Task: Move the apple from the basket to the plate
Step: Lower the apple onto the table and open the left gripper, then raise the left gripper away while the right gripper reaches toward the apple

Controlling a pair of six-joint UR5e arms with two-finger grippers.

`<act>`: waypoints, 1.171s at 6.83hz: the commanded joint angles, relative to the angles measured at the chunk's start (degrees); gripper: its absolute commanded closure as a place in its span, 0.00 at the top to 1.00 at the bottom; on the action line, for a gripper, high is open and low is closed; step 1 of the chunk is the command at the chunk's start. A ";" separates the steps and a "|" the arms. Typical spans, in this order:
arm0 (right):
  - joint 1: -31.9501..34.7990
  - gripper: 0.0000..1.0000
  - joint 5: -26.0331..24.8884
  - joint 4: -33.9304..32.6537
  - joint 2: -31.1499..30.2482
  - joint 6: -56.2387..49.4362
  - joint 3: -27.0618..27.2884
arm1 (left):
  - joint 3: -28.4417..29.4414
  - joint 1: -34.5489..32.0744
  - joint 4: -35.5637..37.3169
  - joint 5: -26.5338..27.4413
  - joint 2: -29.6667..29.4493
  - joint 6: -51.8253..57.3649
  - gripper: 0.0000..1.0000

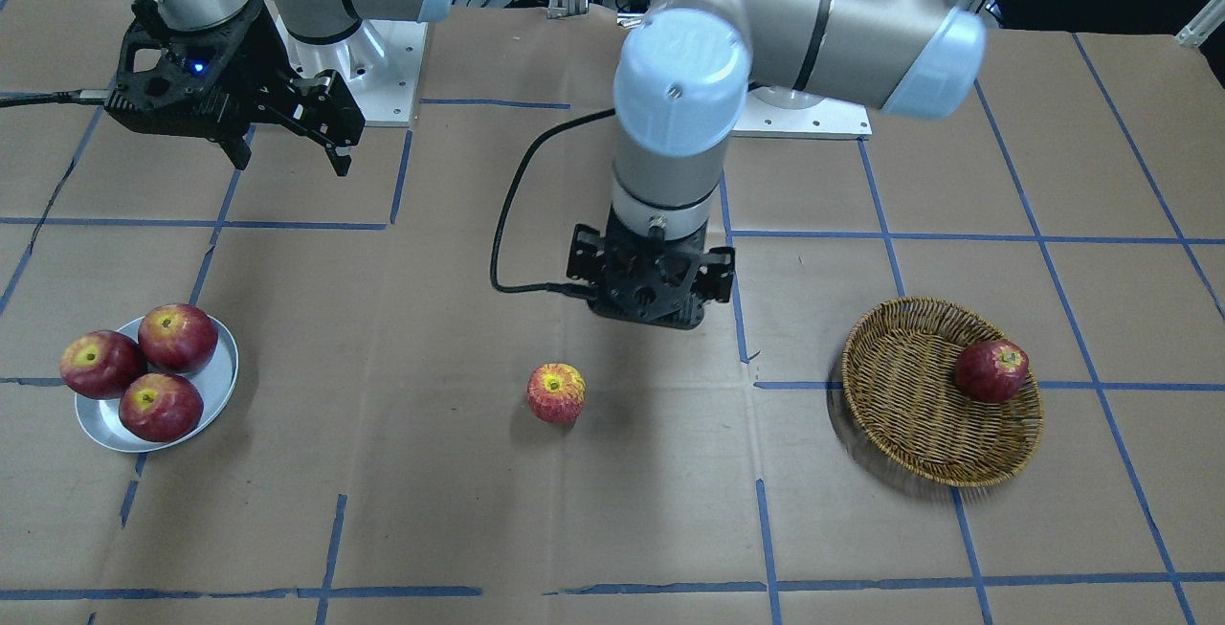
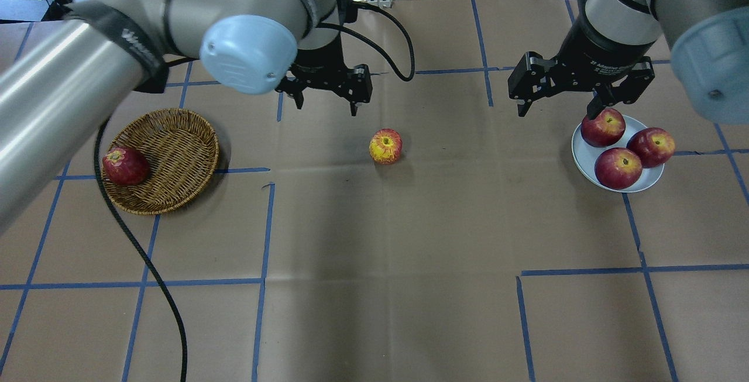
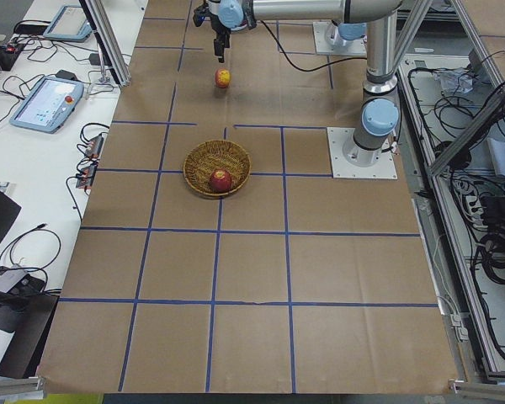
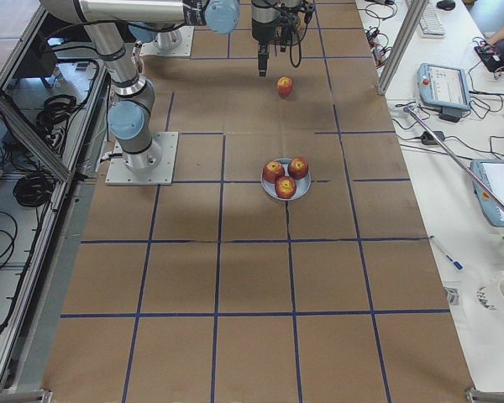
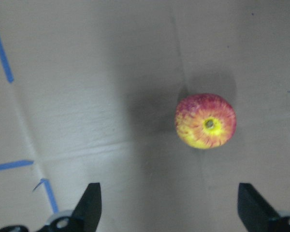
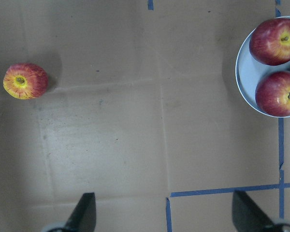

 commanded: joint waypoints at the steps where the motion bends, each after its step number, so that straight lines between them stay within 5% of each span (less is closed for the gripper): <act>1: 0.33 1.00 0.31 -1.29 0.95 1.09 -0.16 | -1.20 10.49 -11.80 0.10 12.07 8.10 0.99; 5: 12.42 1.00 -0.39 -8.74 15.67 13.63 -8.74 | -1.56 15.64 -12.11 -0.43 16.69 14.63 0.99; 8: 18.34 1.00 -0.48 -21.29 26.58 24.79 -10.27 | -3.32 15.64 -12.11 -0.69 16.70 14.36 0.99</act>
